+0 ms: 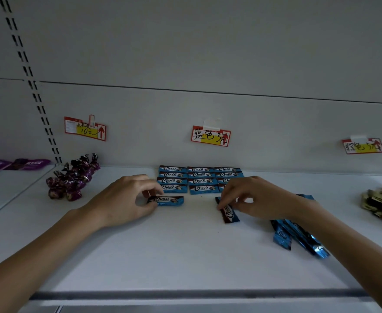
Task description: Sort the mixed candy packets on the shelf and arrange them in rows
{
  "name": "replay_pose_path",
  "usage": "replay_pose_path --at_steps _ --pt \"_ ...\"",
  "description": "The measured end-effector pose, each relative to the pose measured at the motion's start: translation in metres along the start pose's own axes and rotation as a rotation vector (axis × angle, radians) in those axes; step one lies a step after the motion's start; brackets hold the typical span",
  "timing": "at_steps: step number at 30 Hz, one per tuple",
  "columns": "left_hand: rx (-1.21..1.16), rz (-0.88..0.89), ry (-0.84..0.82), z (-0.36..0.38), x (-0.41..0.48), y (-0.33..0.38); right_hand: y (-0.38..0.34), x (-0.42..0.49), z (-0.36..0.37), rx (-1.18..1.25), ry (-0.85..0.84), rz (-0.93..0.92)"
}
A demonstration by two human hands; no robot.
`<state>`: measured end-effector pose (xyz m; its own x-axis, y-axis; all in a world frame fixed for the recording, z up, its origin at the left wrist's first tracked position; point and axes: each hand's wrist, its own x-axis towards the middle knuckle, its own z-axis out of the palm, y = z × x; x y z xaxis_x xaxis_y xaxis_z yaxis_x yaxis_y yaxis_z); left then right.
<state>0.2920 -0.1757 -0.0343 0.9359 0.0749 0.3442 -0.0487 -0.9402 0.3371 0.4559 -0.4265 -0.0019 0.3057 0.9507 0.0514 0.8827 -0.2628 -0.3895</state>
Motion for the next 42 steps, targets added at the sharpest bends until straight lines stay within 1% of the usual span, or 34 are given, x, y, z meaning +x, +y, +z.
replay_pose_path --at_steps 5,10,13,17,20,30,42 --pt "0.026 0.014 -0.005 0.0 0.005 -0.004 -0.004 0.008 0.002 -0.07 0.026 0.055" --pt "0.008 0.026 0.023 0.003 0.007 -0.003 -0.008 0.018 0.016 -0.141 0.153 0.099" --pt "0.008 0.017 0.012 0.002 0.009 -0.003 -0.01 0.021 0.022 -0.122 0.211 0.09" --pt "0.015 0.006 -0.012 0.004 0.012 -0.004 -0.011 0.023 0.019 -0.099 0.186 0.047" --pt "0.034 0.016 -0.017 0.006 0.013 -0.004 -0.01 0.025 0.019 -0.101 0.201 0.031" --pt "0.049 0.023 0.014 0.008 0.015 -0.003 -0.006 0.032 0.025 -0.159 0.254 0.023" --pt "0.038 0.041 0.019 0.009 0.017 -0.002 -0.003 0.037 0.025 -0.147 0.24 0.027"
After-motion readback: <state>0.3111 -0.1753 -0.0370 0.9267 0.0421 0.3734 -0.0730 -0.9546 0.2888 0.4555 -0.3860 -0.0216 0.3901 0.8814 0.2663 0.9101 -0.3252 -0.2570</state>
